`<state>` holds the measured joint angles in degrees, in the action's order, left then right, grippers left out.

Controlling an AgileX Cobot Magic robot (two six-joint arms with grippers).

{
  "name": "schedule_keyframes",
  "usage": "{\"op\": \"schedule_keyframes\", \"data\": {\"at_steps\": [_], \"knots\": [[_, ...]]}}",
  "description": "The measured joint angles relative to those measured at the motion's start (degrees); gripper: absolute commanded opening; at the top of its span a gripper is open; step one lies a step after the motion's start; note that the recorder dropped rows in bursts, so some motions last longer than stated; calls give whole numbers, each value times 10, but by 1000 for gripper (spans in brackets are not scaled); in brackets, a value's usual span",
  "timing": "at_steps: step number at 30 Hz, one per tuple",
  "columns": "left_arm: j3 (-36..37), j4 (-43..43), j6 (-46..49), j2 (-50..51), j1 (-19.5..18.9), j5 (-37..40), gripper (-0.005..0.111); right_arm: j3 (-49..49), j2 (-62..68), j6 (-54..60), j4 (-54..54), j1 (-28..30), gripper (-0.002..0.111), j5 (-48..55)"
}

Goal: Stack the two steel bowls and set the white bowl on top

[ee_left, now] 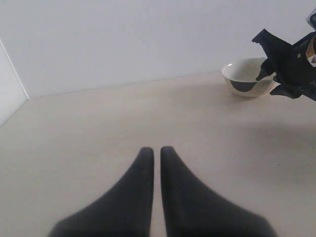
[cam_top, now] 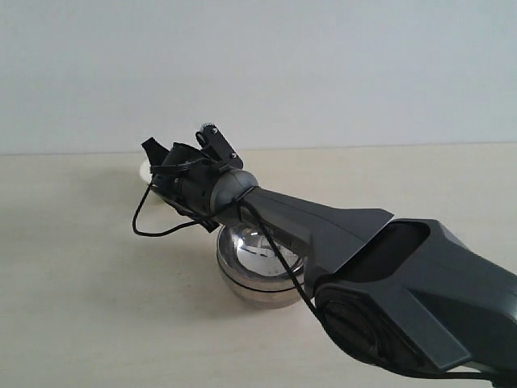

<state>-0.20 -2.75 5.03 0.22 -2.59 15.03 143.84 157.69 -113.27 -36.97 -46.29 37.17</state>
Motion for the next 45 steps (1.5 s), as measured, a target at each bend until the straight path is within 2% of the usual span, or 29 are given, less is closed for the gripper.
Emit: {"op": "schedule_keyframes", "data": {"at_steps": [11, 14, 18, 31, 42, 45], "knots": [[0, 0, 0, 0, 0, 0, 4, 0, 13, -10, -16, 0, 34, -1], [0, 0, 0, 0, 0, 0, 4, 0, 19, -12, -16, 0, 24, -4], [0, 0, 0, 0, 0, 0, 4, 0, 20, -13, -16, 0, 0, -8], [0, 0, 0, 0, 0, 0, 4, 0, 21, 26, -16, -3, 0, -78], [0, 0, 0, 0, 0, 0, 4, 0, -28, 123, -9, -31, 0, -7], [0, 0, 0, 0, 0, 0, 4, 0, -51, 164, -2, -40, 0, 45]]}}
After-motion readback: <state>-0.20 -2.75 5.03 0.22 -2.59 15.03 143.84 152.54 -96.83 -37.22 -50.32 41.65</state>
